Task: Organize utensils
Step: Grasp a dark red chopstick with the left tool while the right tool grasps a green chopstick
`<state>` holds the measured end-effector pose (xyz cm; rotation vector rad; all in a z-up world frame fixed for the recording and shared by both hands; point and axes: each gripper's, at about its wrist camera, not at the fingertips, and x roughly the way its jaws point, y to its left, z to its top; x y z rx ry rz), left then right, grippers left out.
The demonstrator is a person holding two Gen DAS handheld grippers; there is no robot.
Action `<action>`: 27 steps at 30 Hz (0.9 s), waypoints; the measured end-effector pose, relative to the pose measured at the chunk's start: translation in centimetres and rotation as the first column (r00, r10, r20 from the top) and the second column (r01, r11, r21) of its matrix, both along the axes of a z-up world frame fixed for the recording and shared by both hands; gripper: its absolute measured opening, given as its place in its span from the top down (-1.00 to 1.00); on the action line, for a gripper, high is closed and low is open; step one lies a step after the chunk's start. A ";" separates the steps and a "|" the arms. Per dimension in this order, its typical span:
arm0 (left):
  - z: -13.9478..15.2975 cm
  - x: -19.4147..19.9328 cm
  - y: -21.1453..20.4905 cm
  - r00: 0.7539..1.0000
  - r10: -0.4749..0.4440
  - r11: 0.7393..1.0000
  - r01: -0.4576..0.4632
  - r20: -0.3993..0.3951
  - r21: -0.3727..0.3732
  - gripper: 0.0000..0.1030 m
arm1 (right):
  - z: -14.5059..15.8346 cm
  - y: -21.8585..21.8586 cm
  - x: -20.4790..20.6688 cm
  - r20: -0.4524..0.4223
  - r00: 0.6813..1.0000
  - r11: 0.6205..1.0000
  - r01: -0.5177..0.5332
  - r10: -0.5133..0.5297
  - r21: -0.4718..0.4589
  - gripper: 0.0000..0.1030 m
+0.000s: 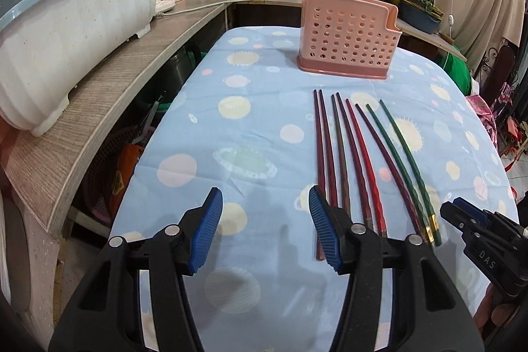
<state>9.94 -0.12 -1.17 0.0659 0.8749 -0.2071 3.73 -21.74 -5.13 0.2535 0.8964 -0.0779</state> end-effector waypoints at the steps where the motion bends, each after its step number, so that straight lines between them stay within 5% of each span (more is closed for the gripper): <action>1: -0.2 -0.2 0.0 1.000 -0.001 1.000 0.001 -0.004 0.001 -0.01 | -0.2 0.0 0.0 -0.003 1.000 1.000 0.000 0.000 0.000 0.51; 27: -2.6 -1.0 -1.0 0.997 -0.036 0.999 0.037 -0.069 0.010 -0.01 | -1.9 -0.1 -0.9 -0.033 0.999 1.000 0.009 -0.009 -0.019 0.87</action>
